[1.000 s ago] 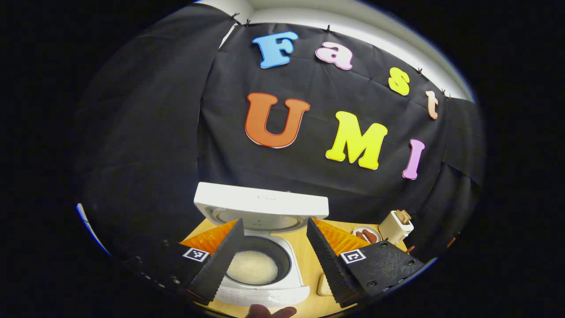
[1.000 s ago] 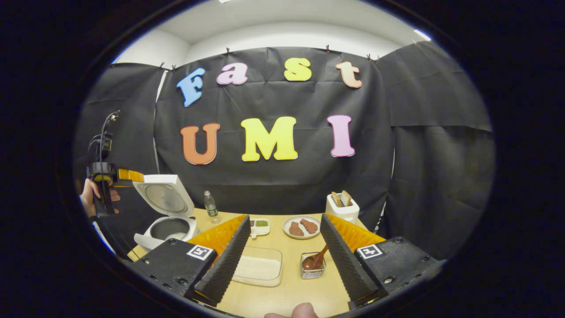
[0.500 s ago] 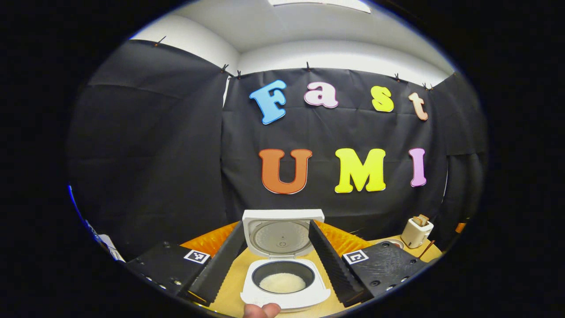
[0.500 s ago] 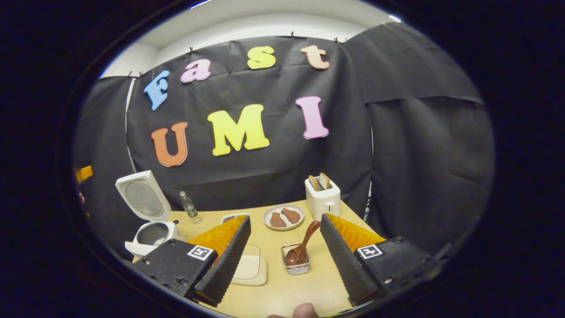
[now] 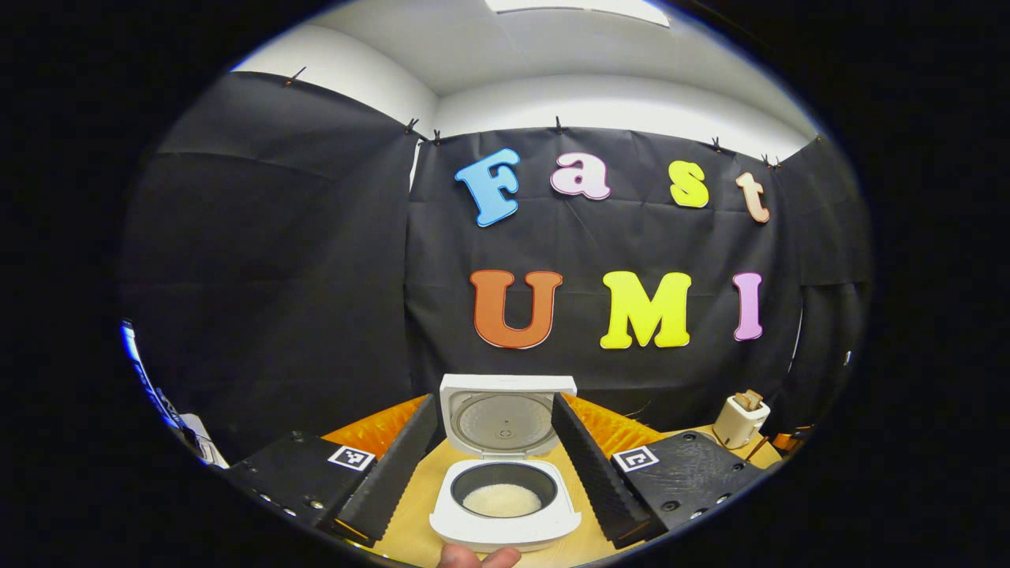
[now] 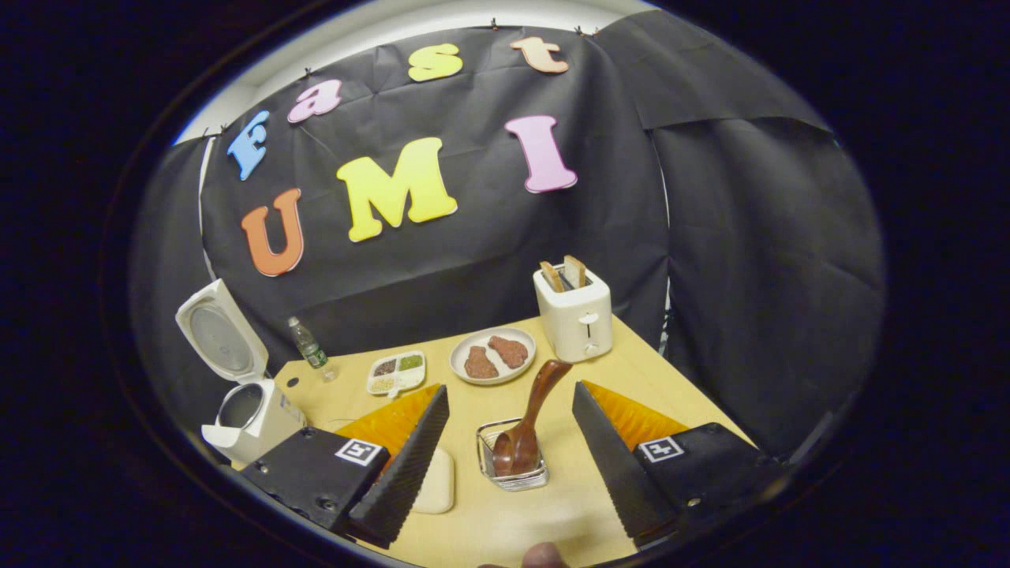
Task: Close the left gripper, press the button to open the rice cooker; take a wooden spoon from the chopstick holder with the right hand, scoop a spoonful of rice and pour it into the rice cooker, then put the wooden spoon back into the chopstick holder.
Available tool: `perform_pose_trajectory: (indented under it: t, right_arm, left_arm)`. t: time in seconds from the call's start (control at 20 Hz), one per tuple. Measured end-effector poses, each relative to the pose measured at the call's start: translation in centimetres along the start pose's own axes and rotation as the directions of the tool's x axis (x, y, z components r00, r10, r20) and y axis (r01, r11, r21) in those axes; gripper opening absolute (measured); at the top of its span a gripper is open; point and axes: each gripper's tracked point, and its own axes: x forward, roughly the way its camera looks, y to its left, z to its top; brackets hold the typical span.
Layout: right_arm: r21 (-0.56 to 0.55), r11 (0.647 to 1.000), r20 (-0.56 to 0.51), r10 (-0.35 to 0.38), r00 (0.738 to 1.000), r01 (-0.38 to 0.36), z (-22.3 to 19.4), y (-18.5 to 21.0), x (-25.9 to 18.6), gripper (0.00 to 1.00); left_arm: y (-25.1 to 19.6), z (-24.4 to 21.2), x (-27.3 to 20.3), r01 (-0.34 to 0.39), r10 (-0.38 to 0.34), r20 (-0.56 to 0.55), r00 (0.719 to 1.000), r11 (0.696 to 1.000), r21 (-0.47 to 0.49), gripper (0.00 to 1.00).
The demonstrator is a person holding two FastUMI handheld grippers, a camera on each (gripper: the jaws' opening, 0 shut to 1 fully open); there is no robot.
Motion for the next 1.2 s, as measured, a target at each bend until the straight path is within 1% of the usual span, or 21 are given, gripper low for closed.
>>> perform_pose_trajectory:
  t: [0.1, 0.15, 0.25, 0.3, 0.35, 0.4, 0.45, 0.5, 0.55, 0.65, 0.7, 0.75, 0.8, 0.85, 0.9, 0.95, 1.05, 1.2]
  right_arm:
    - [0.036, 0.999, -0.034, 0.001, 0.999, 0.001, -1.4, -1.0, 2.8, 0.99]
    - [0.050, 0.999, -0.052, 0.005, 0.999, -0.002, -2.2, -1.3, 4.1, 1.00]
    - [0.070, 0.997, -0.081, 0.020, 0.997, -0.015, -3.7, -1.5, 6.7, 1.00]
    - [0.085, 0.996, -0.096, 0.028, 0.995, -0.020, -4.4, -1.5, 7.9, 0.99]
    - [0.104, 0.994, -0.110, 0.028, 0.994, -0.016, -4.9, -1.7, 9.0, 0.92]
    - [0.119, 0.993, -0.118, 0.025, 0.993, -0.011, -5.2, -1.9, 10.0, 0.94]
    - [0.129, 0.992, -0.128, 0.022, 0.992, -0.005, -5.7, -2.0, 10.7, 0.93]
    - [0.132, 0.991, -0.136, 0.025, 0.990, -0.007, -5.9, -2.1, 11.3, 0.81]
    - [0.133, 0.991, -0.144, 0.034, 0.989, -0.015, -6.2, -1.9, 11.8, 0.83]
    - [0.144, 0.989, -0.161, 0.049, 0.986, -0.026, -6.7, -1.6, 12.6, 0.74]
    - [0.158, 0.987, -0.167, 0.057, 0.984, -0.031, -6.7, -1.5, 12.8, 0.60]
    - [0.166, 0.986, -0.169, 0.056, 0.984, -0.028, -6.7, -1.6, 13.0, 0.63]
    - [0.169, 0.985, -0.166, 0.053, 0.985, -0.024, -6.4, -1.7, 13.0, 0.53]
    - [0.167, 0.986, -0.163, 0.048, 0.985, -0.020, -6.3, -1.9, 12.8, 0.47]
    - [0.163, 0.986, -0.162, 0.044, 0.986, -0.018, -6.0, -2.0, 12.6, 0.28]
    - [0.164, 0.986, -0.167, 0.045, 0.985, -0.018, -5.9, -1.9, 12.1, 0.24]
    - [0.166, 0.986, -0.179, 0.056, 0.982, -0.026, -5.8, -1.1, 11.2, 0.24]
    - [0.152, 0.988, -0.162, 0.034, 0.986, -0.010, -4.5, -0.5, 10.0, 0.18]
  left_arm:
    - [-0.1, 0.3, 0.3, -0.024, 0.024, 0.006, 1.000, 1.000, -0.013, 0.94]
    - [-0.1, 0.3, 0.4, -0.032, 0.032, 0.002, 0.999, 0.999, -0.018, 0.94]
    - [0.3, -0.4, 0.8, -0.064, 0.063, -0.031, 0.998, 0.998, -0.013, 0.94]
    - [0.4, -0.7, 0.8, -0.075, 0.074, -0.046, 0.996, 0.997, -0.010, 0.94]
    - [0.6, -0.7, 0.9, -0.086, 0.086, -0.049, 0.995, 0.996, -0.005, 0.94]
    - [1.0, -0.7, 0.9, -0.099, 0.099, -0.052, 0.994, 0.995, 0.003, 0.94]
    - [1.3, -0.8, 0.8, -0.114, 0.114, -0.054, 0.992, 0.993, 0.009, 0.94]
    - [1.6, -1.2, 0.8, -0.124, 0.125, -0.064, 0.990, 0.992, 0.013, 0.94]
    - [1.8, -1.5, 0.7, -0.136, 0.137, -0.074, 0.988, 0.991, 0.019, 0.94]
    - [2.2, -1.7, 0.7, -0.152, 0.154, -0.083, 0.985, 0.988, 0.028, 0.94]
    - [2.3, -1.8, 0.9, -0.157, 0.159, -0.087, 0.984, 0.987, 0.029, 0.94]
    - [2.4, -1.9, 0.9, -0.160, 0.162, -0.090, 0.983, 0.987, 0.030, 0.94]
    - [2.6, -1.9, 1.0, -0.164, 0.166, -0.093, 0.982, 0.986, 0.030, 0.94]
    - [2.8, -1.9, 0.9, -0.170, 0.172, -0.091, 0.981, 0.985, 0.031, 0.94]
    - [3.0, -1.7, 1.0, -0.173, 0.175, -0.088, 0.981, 0.984, 0.030, 0.94]
    - [3.3, -1.7, 0.8, -0.176, 0.178, -0.088, 0.980, 0.984, 0.024, 0.94]
    - [3.8, -1.8, 0.6, -0.181, 0.181, -0.089, 0.979, 0.983, 0.014, 0.94]
    - [4.8, -2.0, 0.3, -0.180, 0.179, -0.090, 0.980, 0.984, 0.005, 0.94]
